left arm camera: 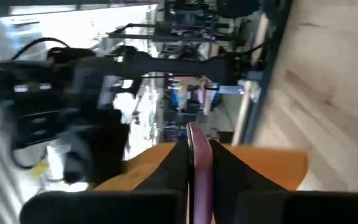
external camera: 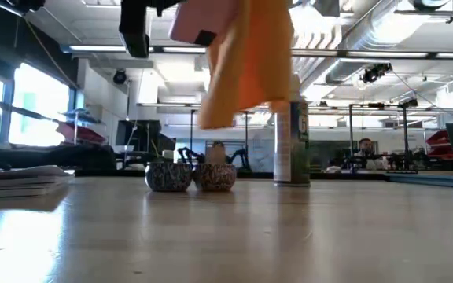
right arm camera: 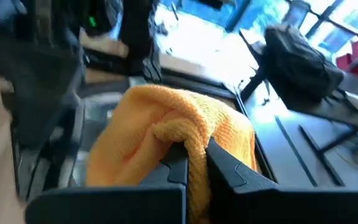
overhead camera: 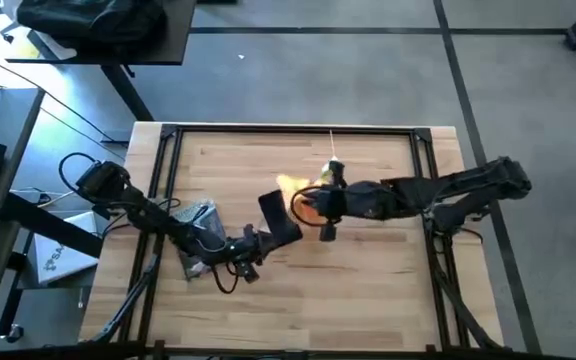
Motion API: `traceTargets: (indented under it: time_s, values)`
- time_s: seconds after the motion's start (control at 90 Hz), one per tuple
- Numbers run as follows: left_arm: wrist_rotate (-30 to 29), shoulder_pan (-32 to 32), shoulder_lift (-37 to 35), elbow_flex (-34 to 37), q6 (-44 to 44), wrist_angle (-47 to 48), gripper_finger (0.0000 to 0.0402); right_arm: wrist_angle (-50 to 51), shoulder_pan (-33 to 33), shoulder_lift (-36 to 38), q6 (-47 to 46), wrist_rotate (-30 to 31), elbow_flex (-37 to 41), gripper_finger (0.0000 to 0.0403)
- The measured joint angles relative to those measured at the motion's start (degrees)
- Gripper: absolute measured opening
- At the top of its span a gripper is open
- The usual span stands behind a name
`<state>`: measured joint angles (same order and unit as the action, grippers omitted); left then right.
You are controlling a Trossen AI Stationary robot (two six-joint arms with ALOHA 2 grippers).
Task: Apply microfiber cloth
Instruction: Wipe the cellphone with the microfiber cloth
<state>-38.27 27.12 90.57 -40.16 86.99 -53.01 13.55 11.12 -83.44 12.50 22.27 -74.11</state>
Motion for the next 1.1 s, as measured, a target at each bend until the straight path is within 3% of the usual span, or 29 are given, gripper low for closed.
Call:
traceTargets:
  time_s: [0.433, 0.6, 0.789, 1.1]
  values:
    - [-1.01, -0.57, 0.02, 0.00, 4.45, -0.54, 0.0012, -6.29, -0.40, -6.02, -7.00, -26.15, 0.02, 0.0000]
    - [2.24, 1.34, 0.06, -0.02, 9.99, -3.92, 0.0012, -8.54, -0.40, -7.90, -7.03, -19.94, 0.00, 0.0000]
    - [4.50, 2.88, 0.18, -0.14, 14.18, -3.63, 0.0012, -9.25, -1.86, -8.74, -0.02, -11.96, -0.17, 0.0000]
    - [5.87, 2.88, 0.17, -0.17, 13.76, -3.78, 0.0012, -8.98, -7.41, -8.72, 8.13, -8.76, -0.11, 0.0000]
